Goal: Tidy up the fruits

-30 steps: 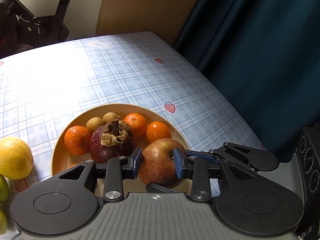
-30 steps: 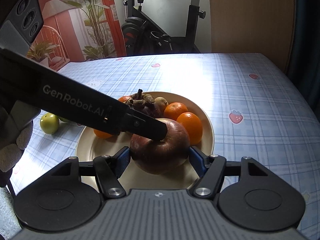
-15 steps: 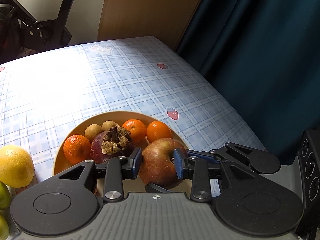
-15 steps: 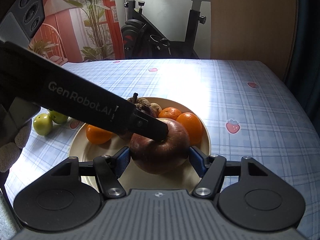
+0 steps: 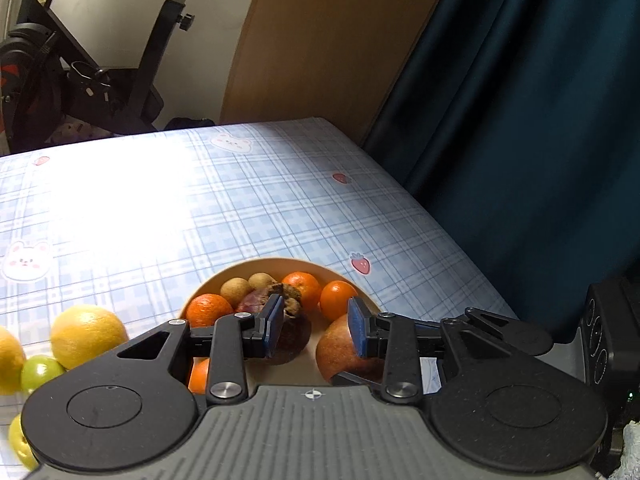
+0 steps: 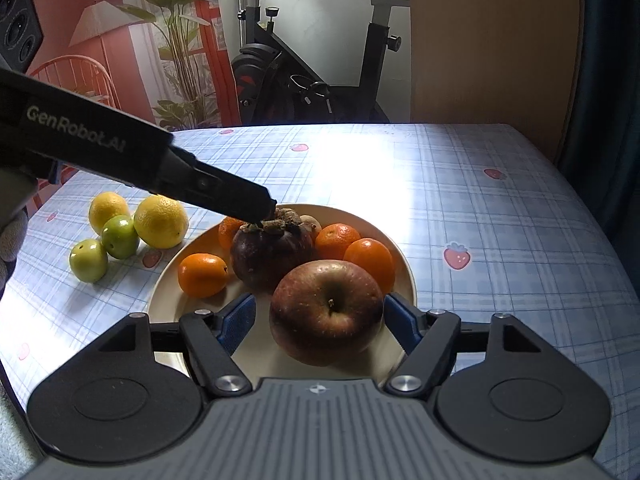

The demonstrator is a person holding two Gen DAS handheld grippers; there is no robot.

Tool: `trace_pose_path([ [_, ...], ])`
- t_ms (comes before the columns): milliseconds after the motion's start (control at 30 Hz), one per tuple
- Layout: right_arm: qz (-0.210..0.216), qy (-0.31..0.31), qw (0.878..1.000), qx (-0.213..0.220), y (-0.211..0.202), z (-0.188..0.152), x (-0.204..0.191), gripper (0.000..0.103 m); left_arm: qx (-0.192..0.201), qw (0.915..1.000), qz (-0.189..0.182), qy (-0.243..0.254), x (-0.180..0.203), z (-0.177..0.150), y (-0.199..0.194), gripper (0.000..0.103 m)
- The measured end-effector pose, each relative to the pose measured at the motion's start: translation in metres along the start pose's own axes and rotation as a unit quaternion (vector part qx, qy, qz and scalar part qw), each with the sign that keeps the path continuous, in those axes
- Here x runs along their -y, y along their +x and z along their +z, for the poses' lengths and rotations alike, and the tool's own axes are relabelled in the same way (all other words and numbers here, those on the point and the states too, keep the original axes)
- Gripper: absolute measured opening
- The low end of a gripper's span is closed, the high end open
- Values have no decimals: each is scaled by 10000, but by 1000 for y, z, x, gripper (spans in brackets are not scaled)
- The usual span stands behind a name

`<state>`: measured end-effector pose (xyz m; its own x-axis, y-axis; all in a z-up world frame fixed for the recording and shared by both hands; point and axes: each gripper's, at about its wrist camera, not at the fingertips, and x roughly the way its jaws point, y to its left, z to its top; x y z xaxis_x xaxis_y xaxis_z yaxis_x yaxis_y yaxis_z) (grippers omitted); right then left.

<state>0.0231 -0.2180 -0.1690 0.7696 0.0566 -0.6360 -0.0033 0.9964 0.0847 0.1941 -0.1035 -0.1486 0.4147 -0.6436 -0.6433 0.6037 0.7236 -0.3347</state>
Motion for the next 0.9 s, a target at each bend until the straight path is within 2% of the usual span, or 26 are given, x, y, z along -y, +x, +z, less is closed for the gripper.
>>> trace_pose_path([
  [100,-26,-5,10000,88,-5,3,-4,74,184,9996,159,-109,-17,1,-23,37],
  [300,121,-175,9994,289,-12,16,-23,74,496,9951,848,-135,-60,-5,-74,37],
  [533,585,-349,9973,263,11,34,-60,73,482,9868,1498,-380,-112,-17,-115,37],
  [700,946,-625,9934,165,39,42,-100,71,347,9838,1686,-500,-137,-29,-137,37],
  [900,1163,-832,9897,39,65,44,-133,65,128,9869,1595,-221,-138,-50,-124,38],
])
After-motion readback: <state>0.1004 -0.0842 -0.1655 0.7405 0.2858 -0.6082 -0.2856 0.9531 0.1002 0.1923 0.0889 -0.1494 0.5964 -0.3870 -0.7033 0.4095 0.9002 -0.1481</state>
